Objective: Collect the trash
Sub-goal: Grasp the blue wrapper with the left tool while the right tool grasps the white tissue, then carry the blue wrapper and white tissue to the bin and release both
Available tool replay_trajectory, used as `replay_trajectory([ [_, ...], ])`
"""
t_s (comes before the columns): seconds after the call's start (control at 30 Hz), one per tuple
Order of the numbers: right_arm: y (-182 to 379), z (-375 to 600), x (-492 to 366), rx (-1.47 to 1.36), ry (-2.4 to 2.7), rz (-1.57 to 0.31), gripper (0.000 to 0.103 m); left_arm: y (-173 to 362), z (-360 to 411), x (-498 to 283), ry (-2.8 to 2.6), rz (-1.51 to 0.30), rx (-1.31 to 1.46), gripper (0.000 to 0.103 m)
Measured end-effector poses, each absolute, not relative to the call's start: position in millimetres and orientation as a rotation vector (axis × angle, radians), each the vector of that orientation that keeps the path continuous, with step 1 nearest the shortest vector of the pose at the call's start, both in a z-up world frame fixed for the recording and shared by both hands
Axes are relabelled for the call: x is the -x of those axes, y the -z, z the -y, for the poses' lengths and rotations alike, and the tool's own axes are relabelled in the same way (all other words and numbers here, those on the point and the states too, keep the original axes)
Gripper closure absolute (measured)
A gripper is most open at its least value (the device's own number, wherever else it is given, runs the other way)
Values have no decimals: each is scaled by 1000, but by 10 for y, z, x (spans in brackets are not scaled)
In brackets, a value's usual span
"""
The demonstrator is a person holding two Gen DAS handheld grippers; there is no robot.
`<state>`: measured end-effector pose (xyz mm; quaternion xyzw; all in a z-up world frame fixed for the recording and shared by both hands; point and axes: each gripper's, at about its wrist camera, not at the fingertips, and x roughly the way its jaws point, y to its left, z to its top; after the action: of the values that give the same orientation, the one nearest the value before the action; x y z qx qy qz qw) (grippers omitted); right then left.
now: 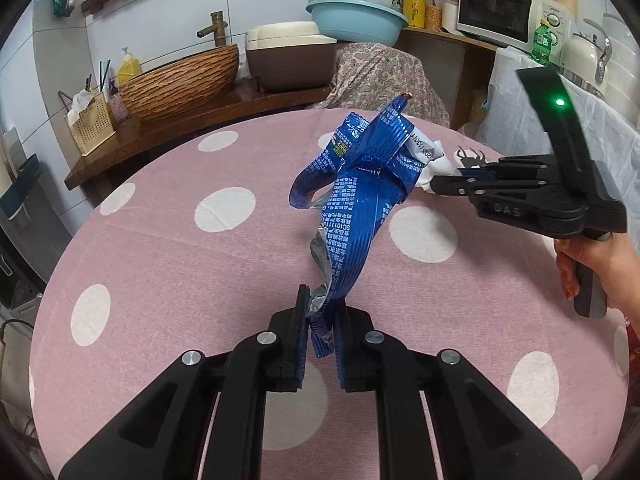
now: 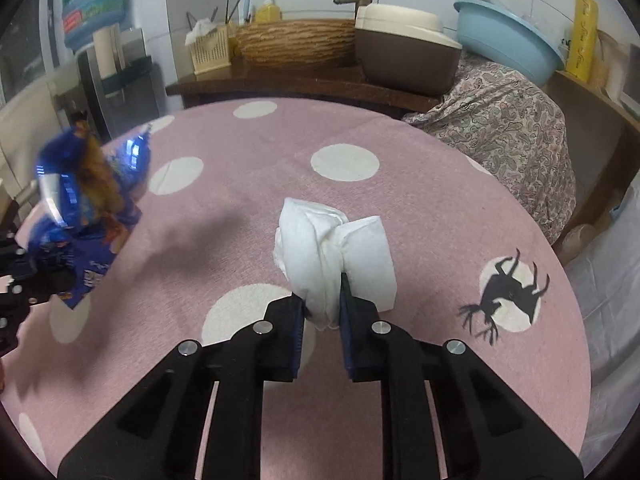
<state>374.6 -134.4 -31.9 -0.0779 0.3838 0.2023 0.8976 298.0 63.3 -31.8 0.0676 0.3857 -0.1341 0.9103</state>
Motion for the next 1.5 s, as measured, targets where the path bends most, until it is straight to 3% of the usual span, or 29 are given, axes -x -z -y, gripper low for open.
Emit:
replay_trajectory([
  [0.43,-113,2324,-2410,-13,-477,-614,87,164,140,-2475,439,-743,-87,91],
  [0.77,24,3563,-1424,-122,-294,-562,87,130,1114,-2193,647,-762,-32,91],
  [1.0,425,4529,-1151,-233,-96,-600,87,75,1981,-2045,785,-760,-63,91],
  [1.37,1596,5152,-1725,-394,10,-788,86,241,3099,-2133,868,-854,-136,91],
  [1.43,1777,5219,-1848,-431,36,-811,78,286,3237,-2178,855,-866,-156,91],
  [1.5,1911,5265,-1966,-441,55,-827,51,359,3395,-2242,853,-898,-166,91],
])
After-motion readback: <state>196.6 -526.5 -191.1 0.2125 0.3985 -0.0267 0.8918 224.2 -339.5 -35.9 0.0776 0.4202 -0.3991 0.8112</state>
